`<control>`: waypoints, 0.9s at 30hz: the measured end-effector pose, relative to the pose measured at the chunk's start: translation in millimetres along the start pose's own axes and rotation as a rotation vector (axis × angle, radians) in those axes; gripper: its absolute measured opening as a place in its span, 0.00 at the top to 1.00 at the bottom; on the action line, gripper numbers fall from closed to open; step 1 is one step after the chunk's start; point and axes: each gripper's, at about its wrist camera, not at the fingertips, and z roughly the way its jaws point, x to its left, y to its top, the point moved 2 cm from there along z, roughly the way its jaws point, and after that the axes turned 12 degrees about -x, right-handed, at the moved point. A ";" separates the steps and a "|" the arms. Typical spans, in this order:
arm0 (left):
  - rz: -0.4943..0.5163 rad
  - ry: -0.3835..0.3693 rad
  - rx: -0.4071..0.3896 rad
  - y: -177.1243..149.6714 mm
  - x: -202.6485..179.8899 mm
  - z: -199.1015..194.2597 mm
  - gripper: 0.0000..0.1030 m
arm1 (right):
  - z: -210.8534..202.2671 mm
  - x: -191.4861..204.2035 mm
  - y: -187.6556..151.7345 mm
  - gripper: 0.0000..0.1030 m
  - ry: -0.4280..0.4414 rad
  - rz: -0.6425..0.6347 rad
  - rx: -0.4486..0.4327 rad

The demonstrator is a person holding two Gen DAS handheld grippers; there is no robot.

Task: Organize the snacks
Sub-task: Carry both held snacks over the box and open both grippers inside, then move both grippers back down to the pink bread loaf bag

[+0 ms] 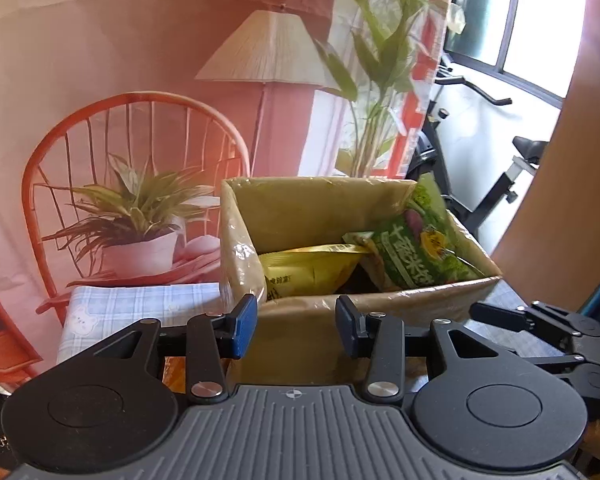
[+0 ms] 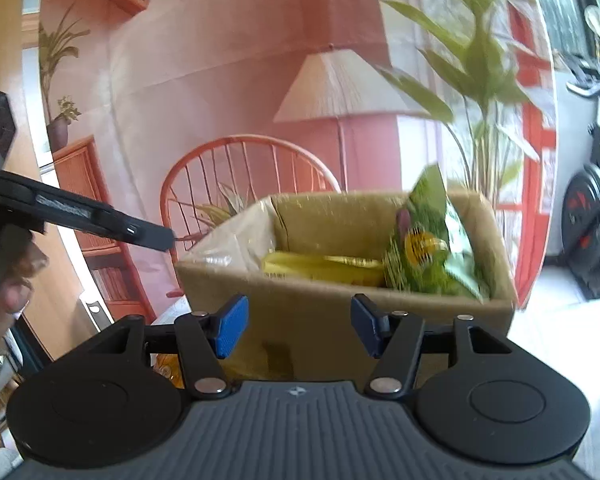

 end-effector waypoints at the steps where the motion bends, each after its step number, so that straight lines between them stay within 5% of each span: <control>1: -0.005 -0.006 0.015 -0.6 -0.1 -4.3 0.53 | -2.8 -0.5 -2.0 0.41 0.003 0.012 0.002; 11: -0.014 -0.024 0.083 -44.4 -5.8 -0.5 0.47 | -11.9 -12.2 -45.7 0.41 -0.051 0.052 0.101; 27: 0.016 -0.254 0.303 -136.9 -58.1 123.6 0.41 | -3.6 -58.9 -138.2 0.41 -0.194 0.177 0.341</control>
